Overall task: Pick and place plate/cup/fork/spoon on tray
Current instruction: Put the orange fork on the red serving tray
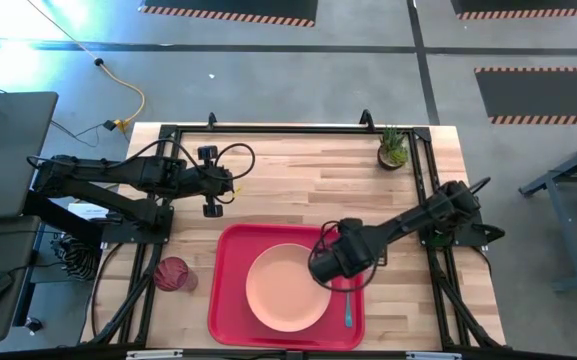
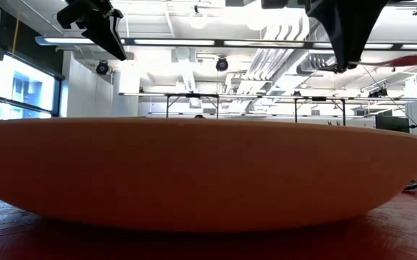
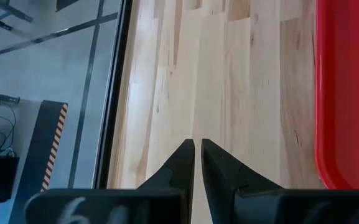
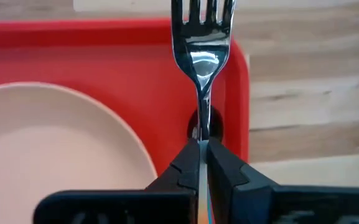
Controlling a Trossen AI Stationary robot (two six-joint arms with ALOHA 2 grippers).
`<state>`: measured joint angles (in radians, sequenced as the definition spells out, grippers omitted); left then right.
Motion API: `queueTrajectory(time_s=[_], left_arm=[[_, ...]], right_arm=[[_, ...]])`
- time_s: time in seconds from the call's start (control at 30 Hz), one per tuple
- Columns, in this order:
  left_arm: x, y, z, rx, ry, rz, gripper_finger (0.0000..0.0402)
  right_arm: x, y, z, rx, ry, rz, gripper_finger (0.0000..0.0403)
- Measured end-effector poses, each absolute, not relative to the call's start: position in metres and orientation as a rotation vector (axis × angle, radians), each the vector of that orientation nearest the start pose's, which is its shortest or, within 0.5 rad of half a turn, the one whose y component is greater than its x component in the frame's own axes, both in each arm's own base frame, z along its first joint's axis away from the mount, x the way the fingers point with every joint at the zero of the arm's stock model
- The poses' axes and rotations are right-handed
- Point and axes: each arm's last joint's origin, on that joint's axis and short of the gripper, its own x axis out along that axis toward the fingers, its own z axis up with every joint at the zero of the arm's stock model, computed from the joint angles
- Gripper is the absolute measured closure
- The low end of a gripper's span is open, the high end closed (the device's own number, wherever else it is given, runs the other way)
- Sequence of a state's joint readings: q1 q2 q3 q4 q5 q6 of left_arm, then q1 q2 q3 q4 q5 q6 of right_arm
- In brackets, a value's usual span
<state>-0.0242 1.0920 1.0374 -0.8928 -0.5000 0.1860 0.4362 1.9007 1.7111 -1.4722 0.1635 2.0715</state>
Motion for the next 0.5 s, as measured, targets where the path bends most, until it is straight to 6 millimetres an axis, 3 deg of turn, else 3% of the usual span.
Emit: queueTrajectory(time_s=[0.5], left_arm=[[0.201,0.009,0.309,0.417,0.965,0.354,0.0383]], right_arm=[[0.332,0.176,0.239,1.189,1.068,-1.29,0.0402]])
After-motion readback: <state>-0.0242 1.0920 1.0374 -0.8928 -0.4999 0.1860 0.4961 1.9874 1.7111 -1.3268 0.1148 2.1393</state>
